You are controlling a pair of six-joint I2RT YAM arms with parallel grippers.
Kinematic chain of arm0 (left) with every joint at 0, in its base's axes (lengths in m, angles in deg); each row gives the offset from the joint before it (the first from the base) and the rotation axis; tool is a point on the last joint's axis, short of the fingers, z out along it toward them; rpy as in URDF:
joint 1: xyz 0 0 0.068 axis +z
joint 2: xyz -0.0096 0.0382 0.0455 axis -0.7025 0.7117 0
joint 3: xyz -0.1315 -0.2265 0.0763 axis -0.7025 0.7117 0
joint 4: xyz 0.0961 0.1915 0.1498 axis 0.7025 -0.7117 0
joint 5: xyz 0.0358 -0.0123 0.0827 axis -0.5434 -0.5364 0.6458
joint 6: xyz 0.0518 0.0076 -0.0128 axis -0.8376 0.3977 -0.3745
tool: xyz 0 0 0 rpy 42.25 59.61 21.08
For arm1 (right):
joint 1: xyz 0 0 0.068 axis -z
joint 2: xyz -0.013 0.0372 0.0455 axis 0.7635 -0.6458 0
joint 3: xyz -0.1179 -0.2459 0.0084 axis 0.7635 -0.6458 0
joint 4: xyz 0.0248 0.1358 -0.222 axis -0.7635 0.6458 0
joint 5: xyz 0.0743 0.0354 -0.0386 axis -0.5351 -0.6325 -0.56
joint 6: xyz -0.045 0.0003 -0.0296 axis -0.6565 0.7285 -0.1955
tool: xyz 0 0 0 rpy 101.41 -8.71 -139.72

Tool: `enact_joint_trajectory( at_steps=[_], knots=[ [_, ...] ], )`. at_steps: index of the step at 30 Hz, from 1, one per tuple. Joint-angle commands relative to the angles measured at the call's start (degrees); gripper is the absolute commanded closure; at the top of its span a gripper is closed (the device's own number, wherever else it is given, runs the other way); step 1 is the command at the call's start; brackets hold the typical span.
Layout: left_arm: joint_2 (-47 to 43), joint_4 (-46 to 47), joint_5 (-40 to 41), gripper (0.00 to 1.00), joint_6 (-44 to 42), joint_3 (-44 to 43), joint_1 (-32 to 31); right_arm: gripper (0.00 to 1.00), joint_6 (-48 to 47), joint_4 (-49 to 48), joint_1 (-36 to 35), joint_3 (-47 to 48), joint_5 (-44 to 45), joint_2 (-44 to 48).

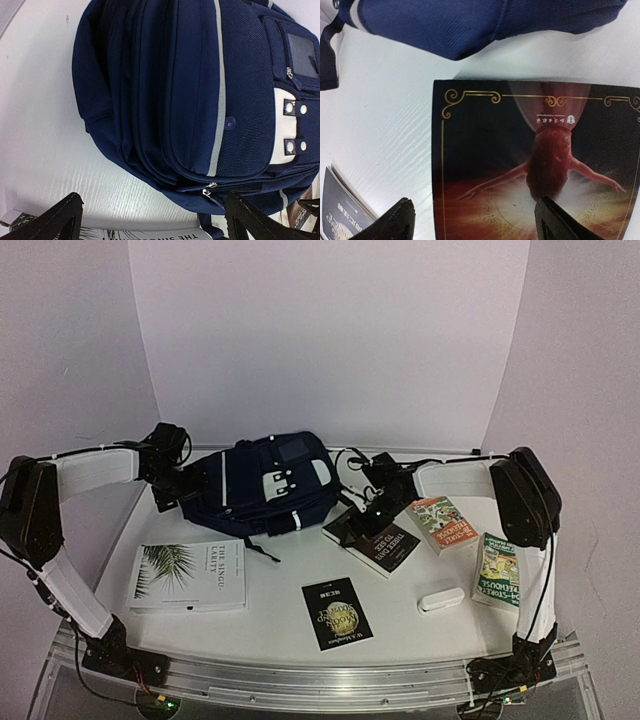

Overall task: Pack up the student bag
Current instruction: Move the book to the center of the board.

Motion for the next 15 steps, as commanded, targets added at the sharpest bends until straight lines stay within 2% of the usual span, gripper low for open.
enact_joint_trajectory(
  at_steps=[1, 4, 9, 15],
  knots=[
    [2.9, 3.4, -4.7, 0.00, 0.2, -2.1, 0.3, 0.13, 1.0, 7.8, -1.1, -1.1, 1.0, -0.4],
    [2.8, 5.1, -5.9, 0.00, 0.7, -0.8, 0.3, 0.10, 3.3, 7.9, 0.1, 4.4, 4.9, -1.3],
    [2.5, 4.8, -4.6, 0.00, 0.7, -0.8, 0.3, 0.04, 7.1, 7.8, 4.8, 15.7, 5.0, -5.9],
    [3.2, 2.8, -1.3, 0.00, 1.9, -2.6, 1.2, 0.02, 7.5, 8.1, 5.5, 23.2, 5.0, -13.2]
  ],
)
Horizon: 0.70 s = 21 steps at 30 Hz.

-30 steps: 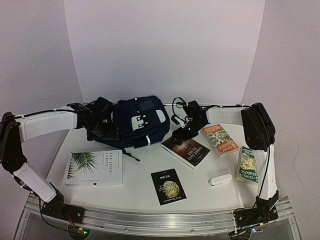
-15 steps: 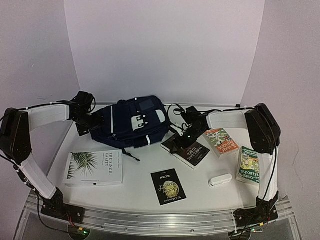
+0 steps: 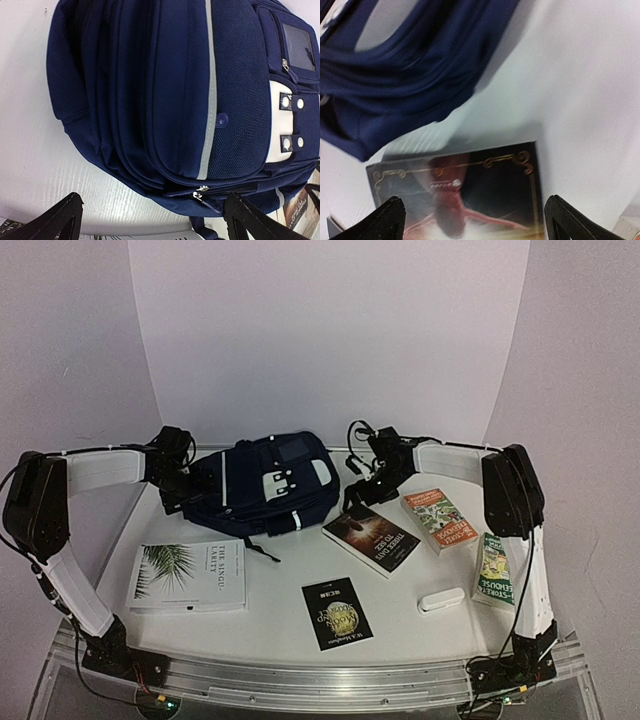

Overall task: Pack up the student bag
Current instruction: Move the book to the center of the board.

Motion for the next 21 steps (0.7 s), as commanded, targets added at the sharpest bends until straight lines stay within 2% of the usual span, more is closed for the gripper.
enact_joint_trajectory(
  at_steps=[1, 9, 16, 21],
  knots=[
    [0.1, -1.1, 2.7, 0.00, 2.3, -3.2, 1.2, 0.02, 2.0, 1.4, 0.1, 5.3, 0.7, -5.7],
    [1.2, -1.4, 2.6, 0.00, 4.0, -2.8, 2.4, 0.04, 0.5, 1.6, 0.2, 6.1, -0.2, -11.1],
    [3.0, 0.4, 0.9, 0.00, 5.3, -2.5, 2.6, 0.16, -4.5, 1.5, -0.8, -3.6, -6.7, -5.2],
    [4.2, 2.6, -3.5, 0.06, 6.1, -1.0, 2.6, 0.17, -10.0, 1.6, -2.0, -11.3, -7.7, -1.1]
  ],
)
